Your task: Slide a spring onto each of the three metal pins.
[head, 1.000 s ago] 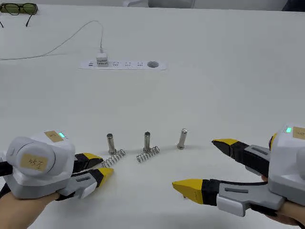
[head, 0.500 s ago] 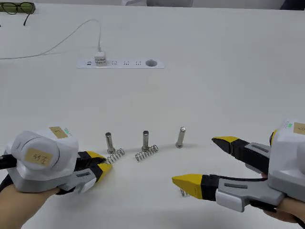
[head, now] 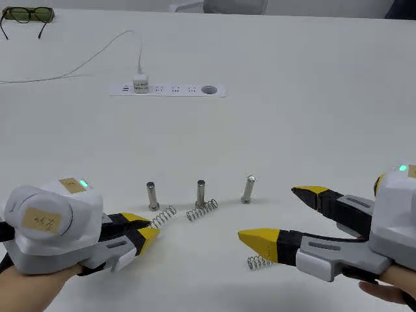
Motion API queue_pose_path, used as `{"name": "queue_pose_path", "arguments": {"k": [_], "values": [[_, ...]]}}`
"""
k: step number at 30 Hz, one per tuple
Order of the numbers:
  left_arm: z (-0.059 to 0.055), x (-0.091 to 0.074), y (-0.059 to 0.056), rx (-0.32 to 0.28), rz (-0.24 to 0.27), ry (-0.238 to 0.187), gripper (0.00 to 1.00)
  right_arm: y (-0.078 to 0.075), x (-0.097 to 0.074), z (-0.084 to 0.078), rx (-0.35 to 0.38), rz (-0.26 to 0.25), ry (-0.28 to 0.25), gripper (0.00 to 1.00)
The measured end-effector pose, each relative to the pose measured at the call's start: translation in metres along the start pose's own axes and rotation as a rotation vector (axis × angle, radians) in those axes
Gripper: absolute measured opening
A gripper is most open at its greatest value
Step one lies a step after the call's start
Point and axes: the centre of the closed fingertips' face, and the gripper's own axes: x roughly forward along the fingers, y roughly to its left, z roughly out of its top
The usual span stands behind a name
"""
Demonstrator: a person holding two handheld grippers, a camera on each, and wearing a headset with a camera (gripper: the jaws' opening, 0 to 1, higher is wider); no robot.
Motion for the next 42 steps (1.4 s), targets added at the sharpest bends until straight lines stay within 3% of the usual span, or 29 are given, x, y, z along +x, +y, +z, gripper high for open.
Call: {"name": "queue_pose_path", "arguments": {"k": [6,19,24,34,42], "values": [[0.016,-0.012,-0.008,-0.038,0.0,-0.083,0.1,0.008,0.003,0.006,0.037,0.016,-0.023,0.69],[0.05,-0.04,-0.032,-0.098,-0.026,-0.242,0.1,0.042,0.016,0.03,0.2,0.136,-0.108,0.58],[0.06,-0.047,-0.042,-0.114,-0.045,-0.297,0.1,0.056,0.022,0.036,0.188,0.174,-0.116,0.54],[0.068,-0.054,-0.058,-0.117,-0.081,-0.352,0.1,0.071,0.028,0.051,0.3,0.244,-0.163,0.4],[0.074,-0.057,-0.066,-0.112,-0.105,-0.394,0.1,0.076,0.03,0.052,0.369,0.273,-0.166,0.3]]}}
